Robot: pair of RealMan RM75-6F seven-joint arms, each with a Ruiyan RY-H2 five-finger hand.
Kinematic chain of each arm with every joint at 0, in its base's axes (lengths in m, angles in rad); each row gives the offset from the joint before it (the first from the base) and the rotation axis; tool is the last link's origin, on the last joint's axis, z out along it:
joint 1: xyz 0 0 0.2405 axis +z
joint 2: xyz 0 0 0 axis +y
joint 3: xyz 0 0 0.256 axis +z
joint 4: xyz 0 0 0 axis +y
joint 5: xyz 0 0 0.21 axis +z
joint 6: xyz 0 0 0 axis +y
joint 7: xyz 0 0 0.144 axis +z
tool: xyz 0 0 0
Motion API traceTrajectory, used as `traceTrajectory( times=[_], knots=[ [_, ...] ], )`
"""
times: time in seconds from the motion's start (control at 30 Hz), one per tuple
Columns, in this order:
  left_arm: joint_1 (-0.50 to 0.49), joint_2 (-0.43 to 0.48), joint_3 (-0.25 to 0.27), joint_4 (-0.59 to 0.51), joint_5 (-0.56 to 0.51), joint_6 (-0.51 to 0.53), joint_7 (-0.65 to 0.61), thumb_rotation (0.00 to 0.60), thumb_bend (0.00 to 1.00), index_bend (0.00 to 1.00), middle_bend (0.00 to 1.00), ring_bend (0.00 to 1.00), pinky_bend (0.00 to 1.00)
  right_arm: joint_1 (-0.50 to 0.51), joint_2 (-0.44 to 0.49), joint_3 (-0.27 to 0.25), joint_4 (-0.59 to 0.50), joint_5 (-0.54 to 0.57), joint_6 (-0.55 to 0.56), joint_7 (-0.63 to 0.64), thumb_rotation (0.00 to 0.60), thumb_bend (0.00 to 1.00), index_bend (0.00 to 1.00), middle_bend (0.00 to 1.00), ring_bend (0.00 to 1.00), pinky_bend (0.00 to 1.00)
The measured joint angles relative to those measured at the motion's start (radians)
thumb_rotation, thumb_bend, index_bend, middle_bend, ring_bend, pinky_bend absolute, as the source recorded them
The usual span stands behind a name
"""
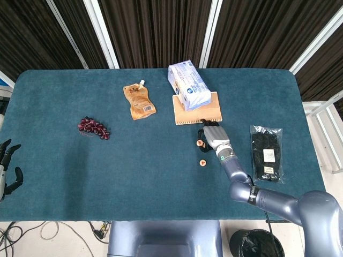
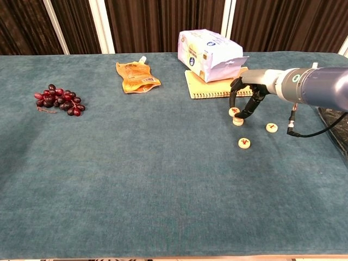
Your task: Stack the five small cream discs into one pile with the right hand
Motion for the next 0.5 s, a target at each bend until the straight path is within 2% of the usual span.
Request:
traceTrajectory(
  times=[0.5],
  knots=[
    [0.0,-0.002,0.002,0.0,0.006,0.003,0.008,0.6,0.62,0.16,0.0,0.0,0.0,-0.008,0.012,-0.011,0.006,0.003,-0.003,-0.001,0.6,0.4,0.52,0.0,0.0,0.0]
  ],
)
